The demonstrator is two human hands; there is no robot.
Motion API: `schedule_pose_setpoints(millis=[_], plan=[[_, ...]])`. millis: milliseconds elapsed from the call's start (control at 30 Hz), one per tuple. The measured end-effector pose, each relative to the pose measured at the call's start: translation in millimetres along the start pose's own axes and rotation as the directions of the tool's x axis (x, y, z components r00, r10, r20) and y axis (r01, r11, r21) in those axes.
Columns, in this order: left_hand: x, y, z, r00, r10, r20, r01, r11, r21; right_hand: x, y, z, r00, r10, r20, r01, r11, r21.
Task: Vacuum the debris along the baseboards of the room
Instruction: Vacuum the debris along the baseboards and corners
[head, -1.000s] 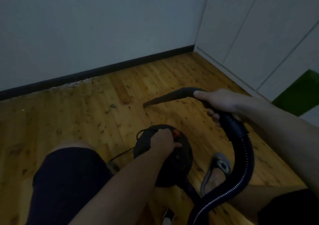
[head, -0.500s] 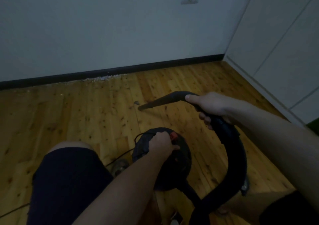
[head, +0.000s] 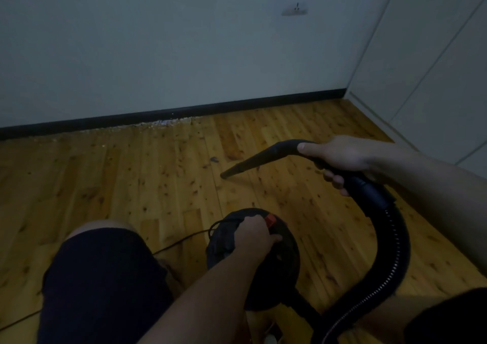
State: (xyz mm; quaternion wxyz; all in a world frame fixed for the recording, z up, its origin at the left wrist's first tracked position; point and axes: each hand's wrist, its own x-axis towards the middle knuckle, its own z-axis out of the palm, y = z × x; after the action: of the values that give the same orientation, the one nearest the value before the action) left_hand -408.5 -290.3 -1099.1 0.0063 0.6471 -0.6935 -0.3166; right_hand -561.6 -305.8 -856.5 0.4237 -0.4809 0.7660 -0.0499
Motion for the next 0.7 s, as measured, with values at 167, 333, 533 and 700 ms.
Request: schedule_pose_setpoints(millis=[167,333,533,700], plan=[[-11.4,17.8,10.6,1.000,-0.016,-0.013,0.016,0.999,-0.042,1.1,8.2,-12.0,0.989,-0.100,-0.108,0.086,0.988,-0.131],[-16.4,33.7,19.0,1.000,-0.003,-0.007,0.003,1.000,-0.024,-9.6,12.1,-20.5,0.993,-0.093,-0.077,0.082,0.988,-0.130],[-15.9,32.9,13.2,1.000,0.007,0.007,-0.007,1.000,-0.005,-12.7,4.4,-1.8,0.993,-0.116,-0.007,0.115,0.991,-0.065],[-18.5,10.1,2.6,1.000,-0.023,-0.014,0.023,0.999,-0.044,-7.8,-25.4,29.2,0.981,-0.185,0.064,0.192,0.973,-0.129]])
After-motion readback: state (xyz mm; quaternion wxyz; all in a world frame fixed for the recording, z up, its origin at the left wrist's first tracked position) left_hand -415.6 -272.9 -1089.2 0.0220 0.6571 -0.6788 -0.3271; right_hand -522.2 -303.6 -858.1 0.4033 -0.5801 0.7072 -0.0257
